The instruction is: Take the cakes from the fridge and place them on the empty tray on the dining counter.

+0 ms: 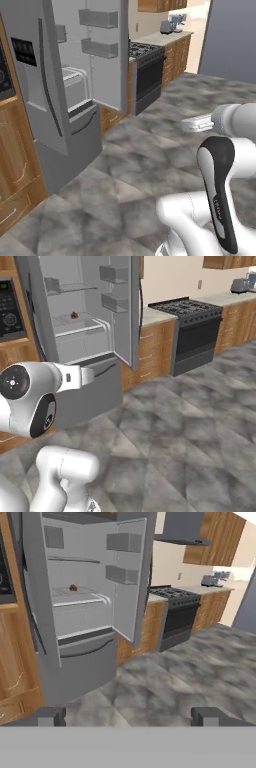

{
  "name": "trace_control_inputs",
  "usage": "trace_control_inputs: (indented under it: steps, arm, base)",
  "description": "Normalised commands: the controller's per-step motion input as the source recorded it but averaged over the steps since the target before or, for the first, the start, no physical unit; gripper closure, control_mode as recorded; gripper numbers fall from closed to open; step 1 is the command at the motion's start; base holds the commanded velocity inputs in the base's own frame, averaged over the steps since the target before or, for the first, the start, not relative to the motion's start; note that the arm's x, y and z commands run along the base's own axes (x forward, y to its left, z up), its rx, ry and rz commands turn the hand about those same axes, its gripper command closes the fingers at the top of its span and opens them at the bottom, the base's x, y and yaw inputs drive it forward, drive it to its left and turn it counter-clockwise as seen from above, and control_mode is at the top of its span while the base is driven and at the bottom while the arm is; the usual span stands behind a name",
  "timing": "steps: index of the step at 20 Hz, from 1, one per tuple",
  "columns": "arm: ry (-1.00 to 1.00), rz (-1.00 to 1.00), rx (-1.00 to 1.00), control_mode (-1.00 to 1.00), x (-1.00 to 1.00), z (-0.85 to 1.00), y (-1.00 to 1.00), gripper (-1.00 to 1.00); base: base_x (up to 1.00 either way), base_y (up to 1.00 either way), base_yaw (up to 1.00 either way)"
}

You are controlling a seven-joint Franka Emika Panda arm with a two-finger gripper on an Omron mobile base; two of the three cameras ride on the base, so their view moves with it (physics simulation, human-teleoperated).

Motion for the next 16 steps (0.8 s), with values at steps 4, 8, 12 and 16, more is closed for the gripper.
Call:
trace_control_inputs:
  steps: [4,8,12,16]
  arm:
    - [0.0,0.0,0.0,1.0,0.0,0.0,0.0,-1.0]
    - [0.0,0.0,0.0,1.0,0.0,0.0,0.0,-1.0]
    - [0.0,0.0,0.0,1.0,0.0,0.0,0.0,-1.0]
    - [0.0,0.0,0.0,1.0,0.0,0.0,0.0,-1.0]
  base:
    - [0.51,0.0,0.0]
    - [0.38,0.0,0.0]
    - [0.66,0.03,0.13]
    - [0.94,-0.03,0.16]
